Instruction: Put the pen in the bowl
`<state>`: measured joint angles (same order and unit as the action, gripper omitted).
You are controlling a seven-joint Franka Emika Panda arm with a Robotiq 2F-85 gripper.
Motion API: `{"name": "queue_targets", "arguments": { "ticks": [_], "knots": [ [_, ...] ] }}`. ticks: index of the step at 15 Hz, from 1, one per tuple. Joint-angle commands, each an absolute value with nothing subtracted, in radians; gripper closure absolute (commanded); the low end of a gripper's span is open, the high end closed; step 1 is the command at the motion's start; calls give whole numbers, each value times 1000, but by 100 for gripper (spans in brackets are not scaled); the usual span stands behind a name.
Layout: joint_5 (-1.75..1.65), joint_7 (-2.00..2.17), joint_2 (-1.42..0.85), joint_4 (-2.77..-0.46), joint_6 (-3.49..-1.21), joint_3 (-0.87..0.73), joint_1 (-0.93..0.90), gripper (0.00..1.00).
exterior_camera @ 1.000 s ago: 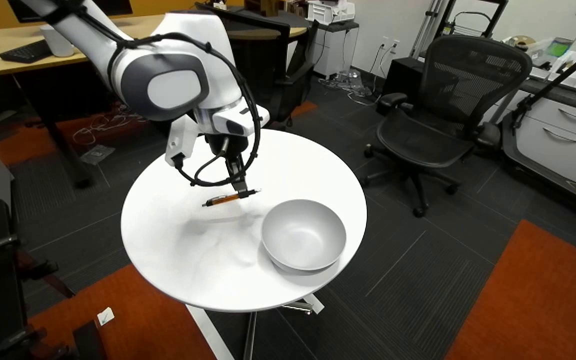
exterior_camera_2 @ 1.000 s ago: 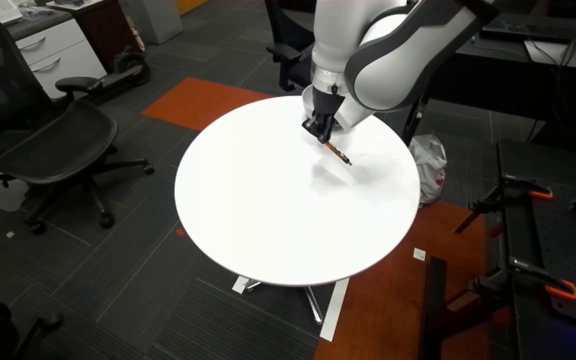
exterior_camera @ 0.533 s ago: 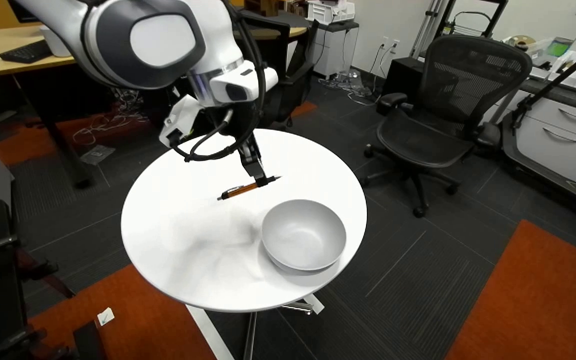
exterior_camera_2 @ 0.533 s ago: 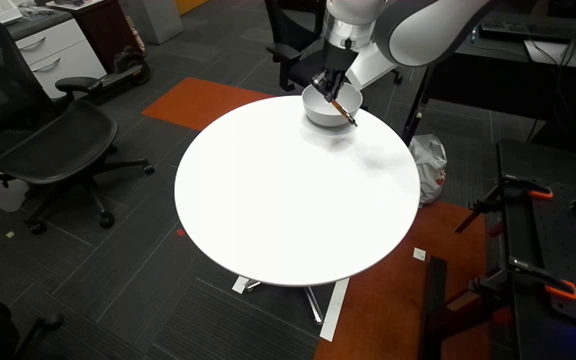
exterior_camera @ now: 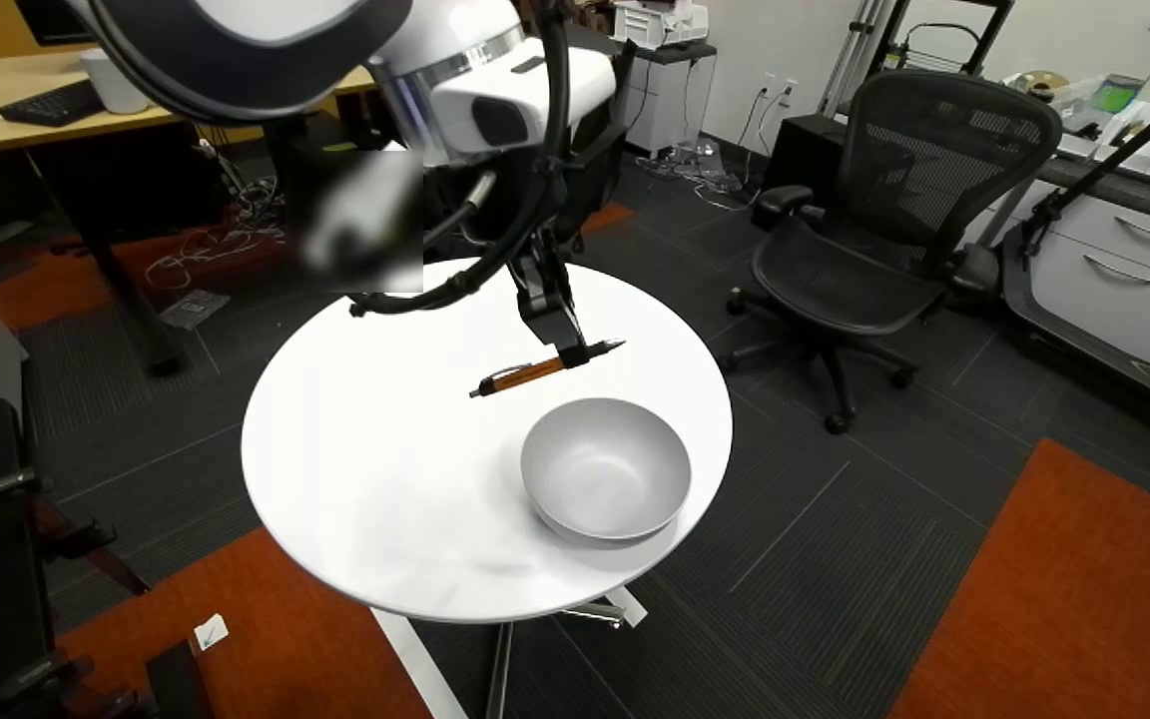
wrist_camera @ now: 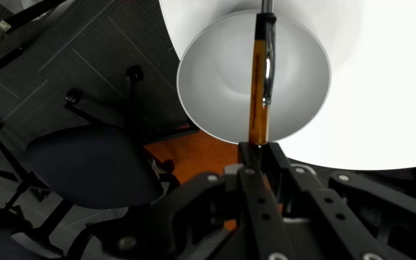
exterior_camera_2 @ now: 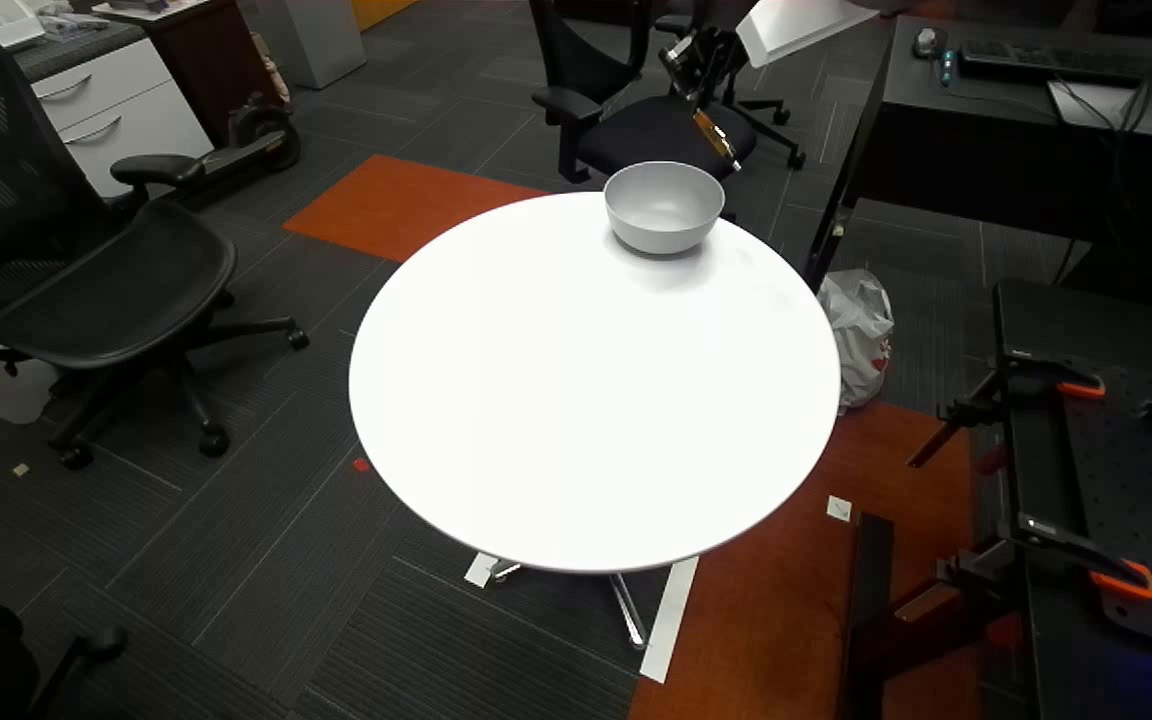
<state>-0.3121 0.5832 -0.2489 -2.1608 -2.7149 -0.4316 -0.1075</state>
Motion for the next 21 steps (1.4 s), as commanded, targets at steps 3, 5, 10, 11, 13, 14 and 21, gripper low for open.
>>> {"name": "queue_targets", "arguments": {
  "ticks": [3,5,10,11,13,14,21],
  "knots": [
    [-58,302,-226,-2113,-2624,-292,100,97],
    [47,188,-256,-2062,-2564,-257,165,97],
    [145,37,-348,-1919,-2418,-226,252,97],
    [145,25,-371,-1891,-2397,-223,261,97],
    [133,15,-419,-1836,-2369,-218,272,97],
    [128,7,-445,-1808,-2363,-214,275,97],
    [133,-57,-614,-1629,-2344,-163,313,97]
  ]
}}
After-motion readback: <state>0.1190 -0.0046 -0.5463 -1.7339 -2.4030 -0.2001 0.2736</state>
